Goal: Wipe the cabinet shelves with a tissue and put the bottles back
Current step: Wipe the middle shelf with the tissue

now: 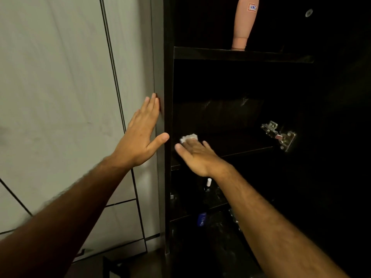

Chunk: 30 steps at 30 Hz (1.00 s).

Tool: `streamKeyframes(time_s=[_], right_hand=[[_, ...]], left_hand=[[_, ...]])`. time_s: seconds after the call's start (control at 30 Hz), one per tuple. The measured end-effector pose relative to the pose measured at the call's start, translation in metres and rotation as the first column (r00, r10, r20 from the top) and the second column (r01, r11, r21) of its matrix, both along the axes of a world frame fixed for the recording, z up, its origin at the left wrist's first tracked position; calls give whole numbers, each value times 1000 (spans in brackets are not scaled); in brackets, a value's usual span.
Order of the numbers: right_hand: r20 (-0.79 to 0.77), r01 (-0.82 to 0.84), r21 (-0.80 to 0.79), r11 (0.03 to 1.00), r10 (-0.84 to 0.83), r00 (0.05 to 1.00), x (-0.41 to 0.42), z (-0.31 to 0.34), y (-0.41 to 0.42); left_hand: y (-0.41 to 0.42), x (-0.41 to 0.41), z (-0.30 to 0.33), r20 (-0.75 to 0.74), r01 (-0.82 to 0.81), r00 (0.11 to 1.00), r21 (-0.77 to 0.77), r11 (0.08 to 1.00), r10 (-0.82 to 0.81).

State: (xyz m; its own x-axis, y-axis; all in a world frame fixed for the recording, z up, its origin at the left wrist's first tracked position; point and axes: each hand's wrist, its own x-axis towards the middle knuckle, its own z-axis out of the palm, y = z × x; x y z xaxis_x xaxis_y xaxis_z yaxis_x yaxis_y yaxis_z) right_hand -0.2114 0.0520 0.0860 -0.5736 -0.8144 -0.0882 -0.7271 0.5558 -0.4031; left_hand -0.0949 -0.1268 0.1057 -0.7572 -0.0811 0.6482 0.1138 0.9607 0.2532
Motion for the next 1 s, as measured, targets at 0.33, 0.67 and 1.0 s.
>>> streamKeyframes(time_s=[0.33, 0.67, 1.0], right_hand=[[74, -235, 33, 971, 232, 970, -9, 12, -2], [252, -296, -81, 952, 307, 918, -9, 29, 3], [-225, -62, -439, 896, -43, 973, 12, -9, -43]], left_hand=[[0, 3, 0, -15, -25, 1000, -4, 1000, 25], [3, -1, -3, -12, -55, 998, 25, 998, 55], [11, 9, 1, 24, -93, 995, 32, 995, 92]])
